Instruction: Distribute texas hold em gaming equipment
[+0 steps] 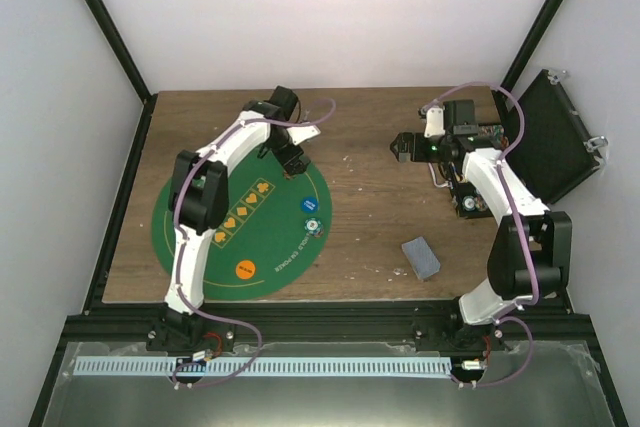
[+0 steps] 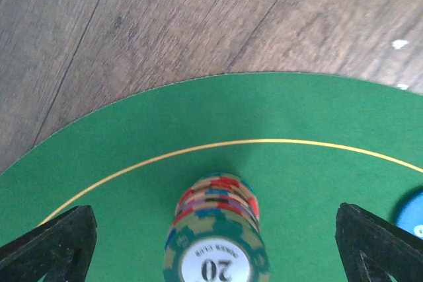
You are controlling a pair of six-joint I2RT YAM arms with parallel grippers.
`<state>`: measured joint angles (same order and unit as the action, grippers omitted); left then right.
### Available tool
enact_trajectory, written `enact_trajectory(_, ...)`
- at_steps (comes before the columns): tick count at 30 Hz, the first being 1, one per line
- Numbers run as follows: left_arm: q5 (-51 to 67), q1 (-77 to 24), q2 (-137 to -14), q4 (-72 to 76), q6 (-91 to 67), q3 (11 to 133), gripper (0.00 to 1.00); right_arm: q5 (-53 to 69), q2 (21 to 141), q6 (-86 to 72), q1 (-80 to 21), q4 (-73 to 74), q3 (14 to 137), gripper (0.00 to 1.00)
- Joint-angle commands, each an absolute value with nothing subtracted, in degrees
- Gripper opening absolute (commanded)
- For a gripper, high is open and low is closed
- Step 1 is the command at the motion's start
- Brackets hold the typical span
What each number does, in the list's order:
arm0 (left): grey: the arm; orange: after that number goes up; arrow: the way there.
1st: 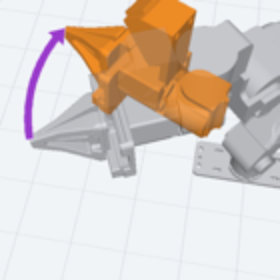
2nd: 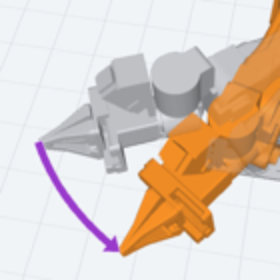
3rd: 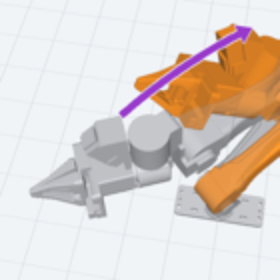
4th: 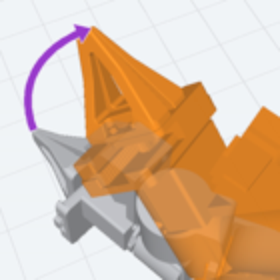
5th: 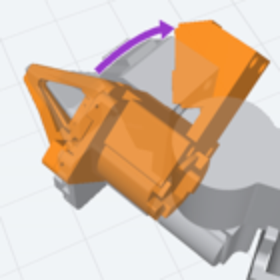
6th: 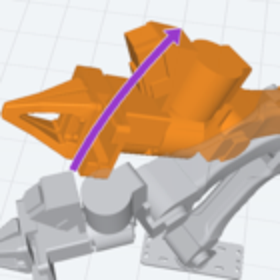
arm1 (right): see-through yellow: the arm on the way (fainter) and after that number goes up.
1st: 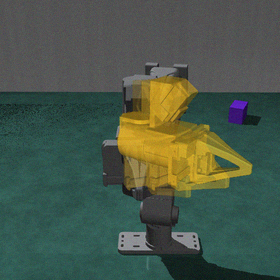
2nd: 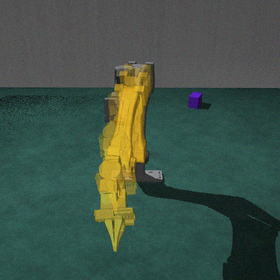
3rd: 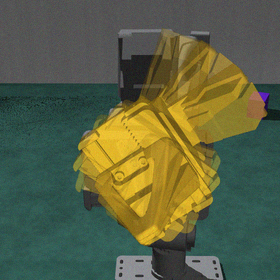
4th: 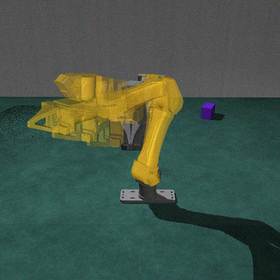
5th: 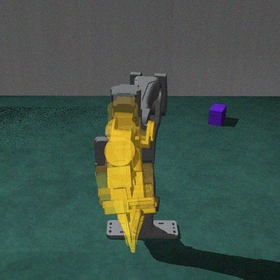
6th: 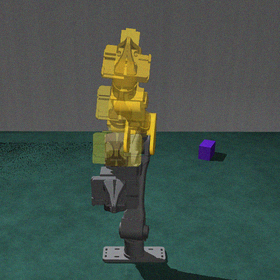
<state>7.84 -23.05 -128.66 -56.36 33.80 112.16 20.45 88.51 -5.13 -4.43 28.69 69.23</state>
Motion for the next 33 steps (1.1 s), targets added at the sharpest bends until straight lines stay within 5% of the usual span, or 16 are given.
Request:
enact_trajectory(1,4.8,-23.1,-132.3,-54.3,35.6,111.6,1.0,22.1,89.7,-4.6,-4.5,29.0,71.0,1.0)
enact_trajectory(5,4.6,-23.1,-133.1,-54.7,37.0,110.5,0.96,22.2,89.9,-4.5,-4.5,29.0,70.8,1.0)
enact_trajectory(16,5.4,-23.1,-133.9,-54.7,38.7,107.4,0.59,22.3,90.3,-4.3,-4.5,28.9,70.6,1.0)
enact_trajectory(20,5.1,-23.2,-133.8,-54.7,39.0,106.3,0.39,21.9,90.1,-4.2,-4.5,28.8,70.5,1.0)
enact_trajectory(25,5.6,-23.1,-132.6,-54.5,39.4,102.8,0.01,21.8,89.9,-4.2,-4.5,28.9,70.4,1.0)
enact_trajectory(33,6.7,-23.1,-124.8,-53.0,40.0,90.5,0.0,22.1,88.9,-4.2,-4.5,28.8,70.0,1.0)
